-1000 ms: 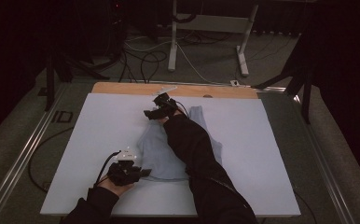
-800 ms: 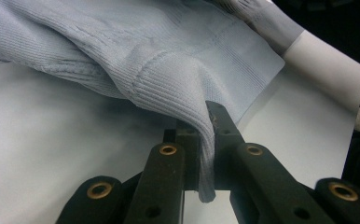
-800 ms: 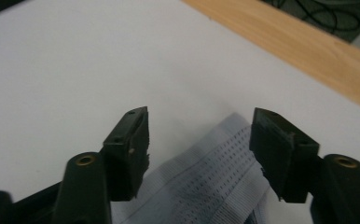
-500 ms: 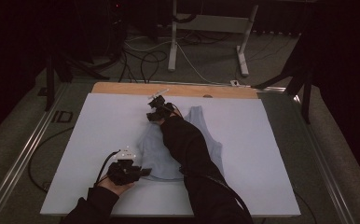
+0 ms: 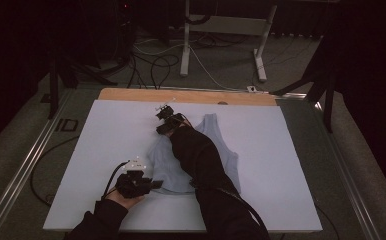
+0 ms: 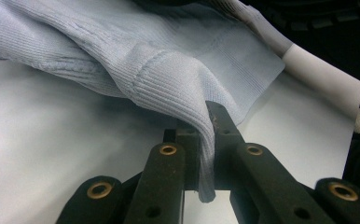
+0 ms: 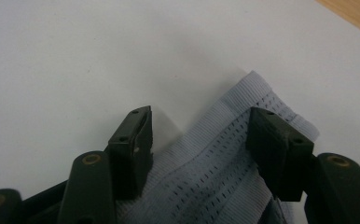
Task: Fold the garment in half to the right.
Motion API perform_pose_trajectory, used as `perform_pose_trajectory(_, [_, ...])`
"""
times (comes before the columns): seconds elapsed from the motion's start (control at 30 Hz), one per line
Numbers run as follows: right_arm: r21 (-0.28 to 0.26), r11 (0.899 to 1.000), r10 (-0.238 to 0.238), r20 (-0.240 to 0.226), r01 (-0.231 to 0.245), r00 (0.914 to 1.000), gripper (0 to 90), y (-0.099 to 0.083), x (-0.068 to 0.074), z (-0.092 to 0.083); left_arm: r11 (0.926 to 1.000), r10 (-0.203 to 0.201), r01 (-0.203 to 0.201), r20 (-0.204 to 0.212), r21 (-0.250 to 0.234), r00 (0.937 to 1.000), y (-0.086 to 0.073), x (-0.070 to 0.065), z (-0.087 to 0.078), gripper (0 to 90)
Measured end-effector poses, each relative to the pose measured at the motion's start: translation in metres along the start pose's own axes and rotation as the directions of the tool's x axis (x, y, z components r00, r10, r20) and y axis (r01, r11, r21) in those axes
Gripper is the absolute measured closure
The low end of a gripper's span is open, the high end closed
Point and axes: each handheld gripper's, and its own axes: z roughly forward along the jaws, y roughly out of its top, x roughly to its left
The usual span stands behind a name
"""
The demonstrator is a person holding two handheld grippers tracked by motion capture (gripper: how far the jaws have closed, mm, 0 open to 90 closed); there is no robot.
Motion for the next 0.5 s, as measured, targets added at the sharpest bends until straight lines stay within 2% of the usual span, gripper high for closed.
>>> perform_pose_trajectory(0.1, [0.01, 1.0, 0.005, -0.005, -0.005, 1.0, 45.8, -0.0001, -0.0008, -0.0007, 1.0, 0.004, -0.004, -0.003, 0.0, 1.0, 0.0001, -0.0005, 0.0, 86.1])
perform_pose_trajectory(0.33, [0.005, 1.0, -0.013, -0.006, 0.013, 0.9999, 68.0, -0.0023, -0.0025, -0.0036, 1.0, 0.0, 0.0, -0.005, 0.0, 1.0, -0.0009, -0.0008, 0.0005, 86.1])
perform_pose_trajectory(0.43, [0.011, 1.0, -0.029, 0.012, 0.029, 0.9995, 80.4, -0.0027, -0.0033, -0.0047, 1.0, -0.006, 0.006, -0.007, 0.002, 1.0, -0.0013, 0.0003, 0.0004, 86.1])
perform_pose_trajectory(0.5, [0.008, 0.999, -0.042, 0.024, 0.042, 0.9988, 82.4, -0.0038, -0.0032, -0.005, 0.9999, -0.01, 0.01, -0.006, 0.001, 0.9999, -0.0018, 0.0009, 0.0006, 86.1])
